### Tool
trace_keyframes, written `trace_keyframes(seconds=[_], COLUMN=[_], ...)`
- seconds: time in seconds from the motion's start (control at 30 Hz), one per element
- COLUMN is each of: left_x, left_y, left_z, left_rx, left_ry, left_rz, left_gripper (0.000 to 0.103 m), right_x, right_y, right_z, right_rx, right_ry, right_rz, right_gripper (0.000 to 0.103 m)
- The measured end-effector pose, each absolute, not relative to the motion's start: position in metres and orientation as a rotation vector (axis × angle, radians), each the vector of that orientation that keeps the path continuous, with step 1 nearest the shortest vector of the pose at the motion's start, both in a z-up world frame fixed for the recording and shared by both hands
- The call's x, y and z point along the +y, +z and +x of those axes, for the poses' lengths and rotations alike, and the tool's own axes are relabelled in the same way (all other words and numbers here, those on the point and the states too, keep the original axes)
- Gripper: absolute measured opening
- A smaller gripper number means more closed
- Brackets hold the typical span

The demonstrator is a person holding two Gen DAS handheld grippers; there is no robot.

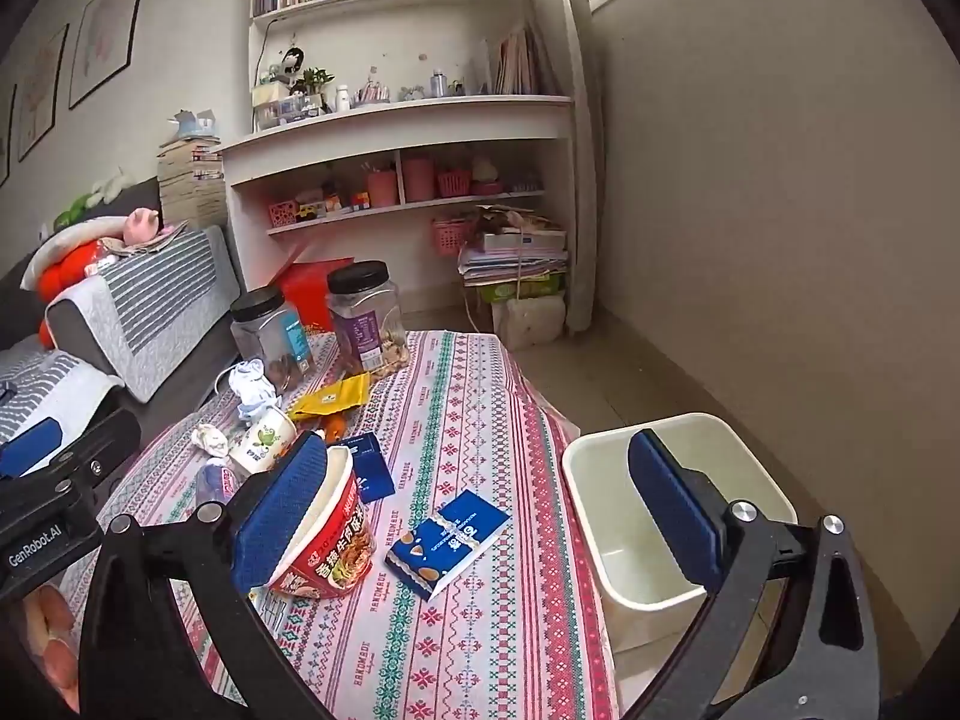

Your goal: Collect trash

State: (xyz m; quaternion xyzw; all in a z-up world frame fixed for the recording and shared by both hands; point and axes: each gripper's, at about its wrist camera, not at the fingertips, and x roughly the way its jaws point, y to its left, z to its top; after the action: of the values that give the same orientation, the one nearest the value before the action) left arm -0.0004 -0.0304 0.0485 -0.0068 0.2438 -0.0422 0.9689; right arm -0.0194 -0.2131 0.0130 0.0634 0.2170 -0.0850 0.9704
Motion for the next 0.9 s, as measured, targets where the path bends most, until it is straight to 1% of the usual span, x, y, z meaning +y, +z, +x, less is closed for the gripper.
trace_keyframes(seconds=[0.23,0.9], left_x=[-0.027,-0.013], left_y=[0.048,0.04], left_z=[-0.004,-0.002], left_rx=[0.467,0.471], left_ry=[-0.095,-0.11], left_rz=[-0.016,-0.041], left_gripper=[0.096,0.096], right_x=[-0.213,-0.212], right_y=[0.016,0.024], right_z=[-0.016,-0.02], right_rx=[0.434,0.408], right_ry=[-0.161,-0.156], right_rz=[0.142,0.125], right_gripper=[0.096,0.096])
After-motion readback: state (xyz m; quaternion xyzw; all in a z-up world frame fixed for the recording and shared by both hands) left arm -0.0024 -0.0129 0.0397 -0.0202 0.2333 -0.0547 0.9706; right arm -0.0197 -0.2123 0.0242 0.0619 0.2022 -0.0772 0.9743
